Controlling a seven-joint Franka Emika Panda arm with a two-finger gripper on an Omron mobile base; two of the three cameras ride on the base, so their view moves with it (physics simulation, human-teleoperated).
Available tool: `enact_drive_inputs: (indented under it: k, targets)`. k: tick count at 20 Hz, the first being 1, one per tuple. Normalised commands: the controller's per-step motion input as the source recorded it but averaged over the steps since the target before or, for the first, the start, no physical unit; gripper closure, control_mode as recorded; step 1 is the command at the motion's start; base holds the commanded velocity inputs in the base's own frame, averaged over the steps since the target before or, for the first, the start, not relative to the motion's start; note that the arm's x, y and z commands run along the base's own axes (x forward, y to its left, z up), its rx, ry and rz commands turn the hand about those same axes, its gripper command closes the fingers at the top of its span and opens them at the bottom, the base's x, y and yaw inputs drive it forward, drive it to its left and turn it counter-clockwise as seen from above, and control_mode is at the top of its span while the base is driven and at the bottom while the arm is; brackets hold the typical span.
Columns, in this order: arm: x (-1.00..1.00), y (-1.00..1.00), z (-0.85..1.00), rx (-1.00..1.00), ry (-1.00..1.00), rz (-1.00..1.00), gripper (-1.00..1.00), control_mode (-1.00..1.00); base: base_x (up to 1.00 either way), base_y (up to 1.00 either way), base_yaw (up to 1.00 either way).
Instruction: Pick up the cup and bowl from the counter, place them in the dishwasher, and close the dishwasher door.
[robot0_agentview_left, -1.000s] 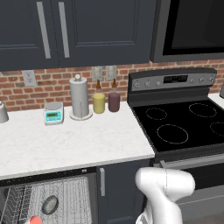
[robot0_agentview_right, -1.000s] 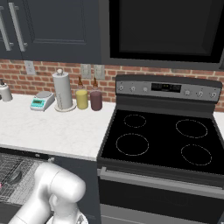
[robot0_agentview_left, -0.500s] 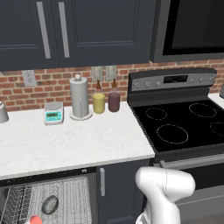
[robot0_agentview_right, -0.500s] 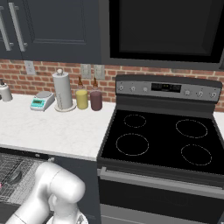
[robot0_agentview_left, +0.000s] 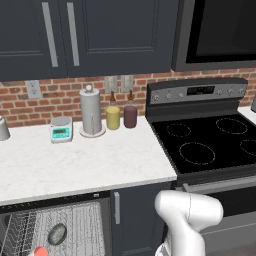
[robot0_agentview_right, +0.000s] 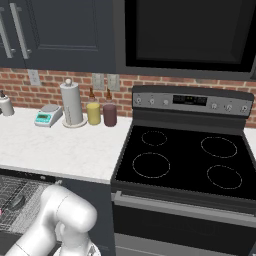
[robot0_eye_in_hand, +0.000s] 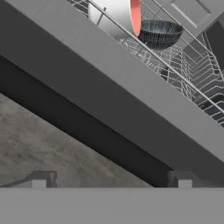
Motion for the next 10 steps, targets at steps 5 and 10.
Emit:
enact_drive_inputs:
  k: [5, 10]
  targets:
    - [0.20, -0.05, -0.25, -0.06, -0.09, 0.00, -1.00, -1.00, 0.00, 0.00, 0.00]
    - [0.32, -0.09, -0.19, -0.07, -0.10, 0.00, -1.00, -1.00, 0.00, 0.00, 0.00]
